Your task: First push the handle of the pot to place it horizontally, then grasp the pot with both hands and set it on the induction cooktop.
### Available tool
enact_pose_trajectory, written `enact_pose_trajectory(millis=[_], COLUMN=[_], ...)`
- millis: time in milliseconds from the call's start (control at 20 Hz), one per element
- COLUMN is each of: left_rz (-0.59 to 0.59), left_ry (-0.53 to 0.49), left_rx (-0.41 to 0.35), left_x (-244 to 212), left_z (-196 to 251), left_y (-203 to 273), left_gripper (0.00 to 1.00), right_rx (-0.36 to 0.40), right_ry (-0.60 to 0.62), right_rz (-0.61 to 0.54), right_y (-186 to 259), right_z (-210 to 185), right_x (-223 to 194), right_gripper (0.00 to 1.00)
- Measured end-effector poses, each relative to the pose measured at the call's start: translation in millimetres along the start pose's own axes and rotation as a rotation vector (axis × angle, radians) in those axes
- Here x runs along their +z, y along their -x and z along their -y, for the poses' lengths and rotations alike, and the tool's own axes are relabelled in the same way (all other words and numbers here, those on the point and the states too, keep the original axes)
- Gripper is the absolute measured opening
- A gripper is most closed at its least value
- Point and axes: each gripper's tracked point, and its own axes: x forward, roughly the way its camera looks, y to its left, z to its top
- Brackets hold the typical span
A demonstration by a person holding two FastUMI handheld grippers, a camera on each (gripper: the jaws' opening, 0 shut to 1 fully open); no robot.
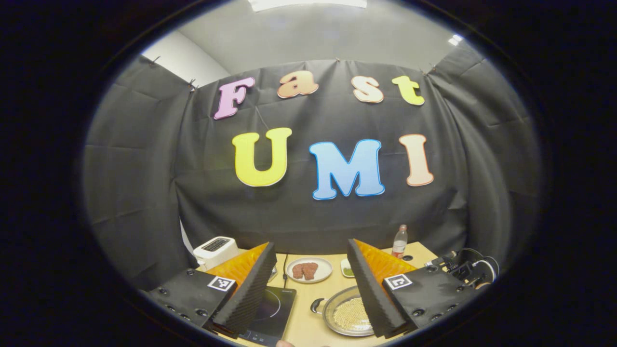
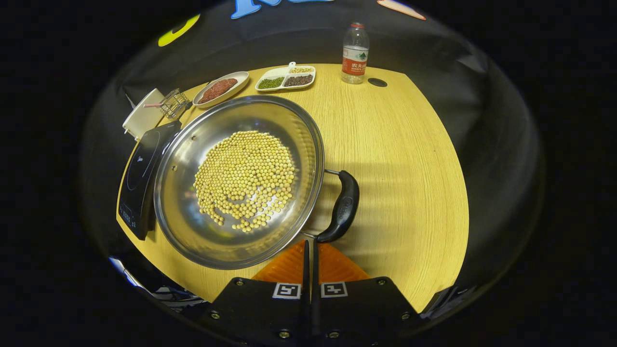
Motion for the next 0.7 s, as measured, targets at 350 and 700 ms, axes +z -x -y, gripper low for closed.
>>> enact_pose_trajectory(millis=[350, 700], left_rz=[-0.035, -0.069], left_ry=[-0.009, -0.006], left_rx=[-0.032, -0.119], left_x=[-17.8, -35.4], left_z=[7.8, -5.8], left_y=[-6.6, -30.0], left_gripper=[0.99, 0.97], right_rx=[-0.033, -0.118], right_ry=[0.017, -0.031], right_rz=[0.013, 0.06], right_y=[-5.7, 8.5], right_z=[11.0, 26.3], right_x=[17.7, 23.5], right_gripper=[0.01, 0.01])
